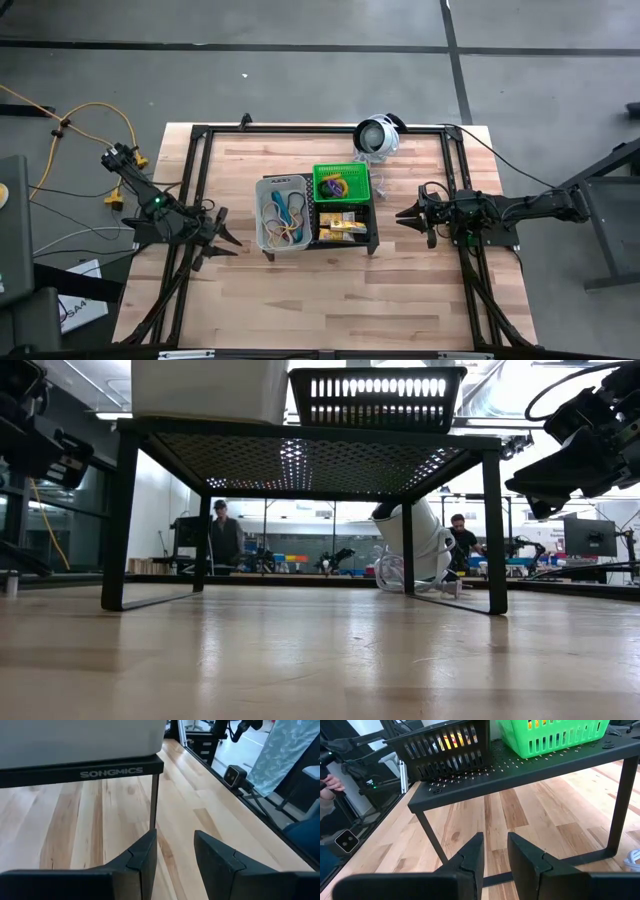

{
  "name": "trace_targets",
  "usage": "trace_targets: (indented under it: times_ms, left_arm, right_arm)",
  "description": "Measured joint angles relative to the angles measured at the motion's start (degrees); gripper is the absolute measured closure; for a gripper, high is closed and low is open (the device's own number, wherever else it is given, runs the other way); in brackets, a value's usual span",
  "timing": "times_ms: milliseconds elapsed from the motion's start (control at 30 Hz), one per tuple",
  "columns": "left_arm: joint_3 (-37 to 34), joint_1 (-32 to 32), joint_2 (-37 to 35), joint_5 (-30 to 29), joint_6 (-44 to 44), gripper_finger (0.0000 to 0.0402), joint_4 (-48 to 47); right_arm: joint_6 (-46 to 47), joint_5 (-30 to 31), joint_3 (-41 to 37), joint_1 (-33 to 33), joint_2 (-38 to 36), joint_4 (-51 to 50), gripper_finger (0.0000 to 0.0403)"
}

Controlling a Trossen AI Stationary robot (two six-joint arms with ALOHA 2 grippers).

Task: Pick & Place Office Desk Supplies
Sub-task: Return to Home Position

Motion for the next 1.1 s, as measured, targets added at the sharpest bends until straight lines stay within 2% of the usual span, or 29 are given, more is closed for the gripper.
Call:
trace_targets:
  times_ms: [233, 533, 700, 1100]
  left_arm:
    - [-2.5, 0.0, 0.0, 0.5, 4.3, 0.0276, 6.7]
    - [-3.7, 0.9, 1.6, 3.6, 3.4, 0.0276, 9.8]
    - [-6.7, 2.4, 2.9, 7.8, 3.7, 0.0276, 17.1]
    - [-6.8, 8.7, 4.3, 14.1, 2.2, 0.0276, 16.6]
  right_arm:
    - [0.0, 0.0, 0.0, 0.0, 0.0, 0.0, 0.0330]
    - [0.0, 0.0, 0.0, 0.0, 0.0, 0.0, 0.0330]
    - [0.0, 0.0, 0.0, 0.0, 0.0, 0.0, 0.0330]
    - [0.0, 0.0, 0.0, 0.0, 0.0, 0.0, 0.0330]
